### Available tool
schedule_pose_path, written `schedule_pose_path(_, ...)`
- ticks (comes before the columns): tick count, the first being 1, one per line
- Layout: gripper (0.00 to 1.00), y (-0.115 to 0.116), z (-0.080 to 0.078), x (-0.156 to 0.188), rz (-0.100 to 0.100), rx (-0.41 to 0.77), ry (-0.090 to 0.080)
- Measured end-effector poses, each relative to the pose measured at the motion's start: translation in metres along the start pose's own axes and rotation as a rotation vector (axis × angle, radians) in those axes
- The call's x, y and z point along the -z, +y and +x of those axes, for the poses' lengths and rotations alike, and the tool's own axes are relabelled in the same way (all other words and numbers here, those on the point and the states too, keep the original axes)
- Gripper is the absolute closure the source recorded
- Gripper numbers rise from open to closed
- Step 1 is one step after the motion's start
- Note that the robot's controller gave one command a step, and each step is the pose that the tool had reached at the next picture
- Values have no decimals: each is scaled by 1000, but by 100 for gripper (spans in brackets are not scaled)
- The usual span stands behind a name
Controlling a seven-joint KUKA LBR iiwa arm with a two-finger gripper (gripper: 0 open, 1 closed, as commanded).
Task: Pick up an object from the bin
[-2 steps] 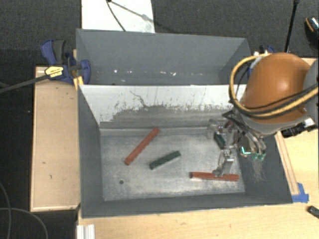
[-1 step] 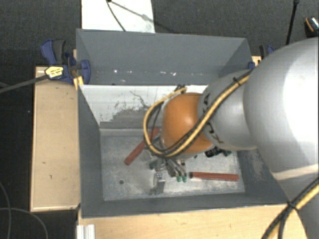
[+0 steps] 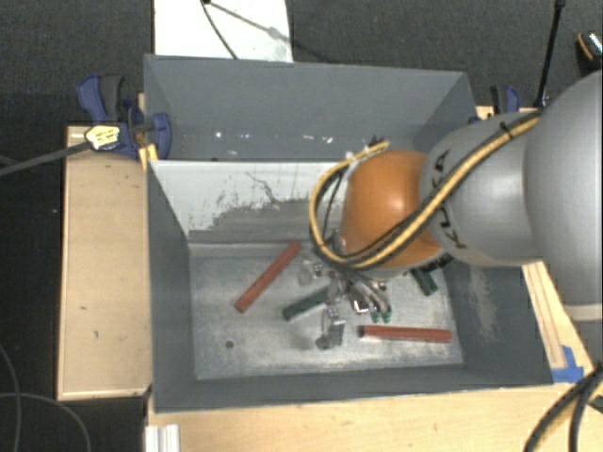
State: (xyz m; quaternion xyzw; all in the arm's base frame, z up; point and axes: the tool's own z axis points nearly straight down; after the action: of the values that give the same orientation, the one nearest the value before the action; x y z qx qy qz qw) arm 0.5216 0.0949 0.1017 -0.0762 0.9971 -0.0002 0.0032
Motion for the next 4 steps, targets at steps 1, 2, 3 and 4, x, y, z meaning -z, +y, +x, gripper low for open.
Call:
schedule_pose_path(1,0,-15,4,1,-1,14,6)
schedule_pose_path(2,0,-8,-16,-32,-2,-78,2)
schedule_pose_path(3,0,-7,8,-32,-1,-113,8)
schedule_pose_path(4,100,-7,7,-31,-2,-113,5)
